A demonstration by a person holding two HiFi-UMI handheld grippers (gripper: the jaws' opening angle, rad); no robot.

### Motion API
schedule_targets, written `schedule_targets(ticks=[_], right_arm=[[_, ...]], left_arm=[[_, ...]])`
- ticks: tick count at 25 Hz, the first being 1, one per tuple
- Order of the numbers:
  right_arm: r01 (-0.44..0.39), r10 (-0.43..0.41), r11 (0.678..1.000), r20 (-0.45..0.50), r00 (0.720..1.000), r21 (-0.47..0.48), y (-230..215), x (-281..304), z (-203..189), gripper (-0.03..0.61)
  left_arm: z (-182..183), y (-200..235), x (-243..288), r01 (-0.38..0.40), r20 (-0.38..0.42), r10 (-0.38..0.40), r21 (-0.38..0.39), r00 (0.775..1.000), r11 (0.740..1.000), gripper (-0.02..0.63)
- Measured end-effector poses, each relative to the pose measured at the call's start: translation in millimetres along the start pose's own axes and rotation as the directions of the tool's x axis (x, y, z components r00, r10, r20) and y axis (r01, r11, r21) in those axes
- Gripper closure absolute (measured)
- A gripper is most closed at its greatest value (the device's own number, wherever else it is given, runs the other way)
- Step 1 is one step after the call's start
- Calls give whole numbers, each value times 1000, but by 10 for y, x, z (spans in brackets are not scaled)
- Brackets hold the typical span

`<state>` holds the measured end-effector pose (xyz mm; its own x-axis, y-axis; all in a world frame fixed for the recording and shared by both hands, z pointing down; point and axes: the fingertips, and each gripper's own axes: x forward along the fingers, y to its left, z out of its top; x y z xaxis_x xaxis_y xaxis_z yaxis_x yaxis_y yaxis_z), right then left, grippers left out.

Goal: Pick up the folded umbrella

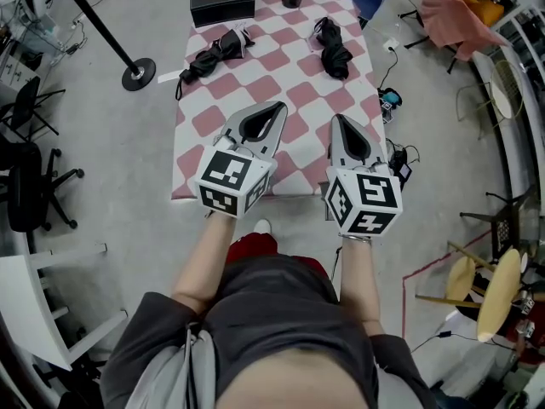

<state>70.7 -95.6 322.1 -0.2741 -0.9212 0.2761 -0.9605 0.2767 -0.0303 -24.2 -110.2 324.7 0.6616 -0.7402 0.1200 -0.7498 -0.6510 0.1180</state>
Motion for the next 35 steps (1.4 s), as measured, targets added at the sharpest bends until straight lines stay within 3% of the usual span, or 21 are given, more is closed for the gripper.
schedule_targets(ticks=[12, 35], right_arm=[[10, -10, 1000, -9, 1000, -6, 32, 235, 59, 560], [45, -55, 996, -127, 990, -77, -681, 1194, 17, 560]], left_arm=[[11, 239, 63, -12, -9, 12, 16, 1000, 1000, 600], [-32, 722, 655, -58, -62, 59, 17, 996, 998, 598]])
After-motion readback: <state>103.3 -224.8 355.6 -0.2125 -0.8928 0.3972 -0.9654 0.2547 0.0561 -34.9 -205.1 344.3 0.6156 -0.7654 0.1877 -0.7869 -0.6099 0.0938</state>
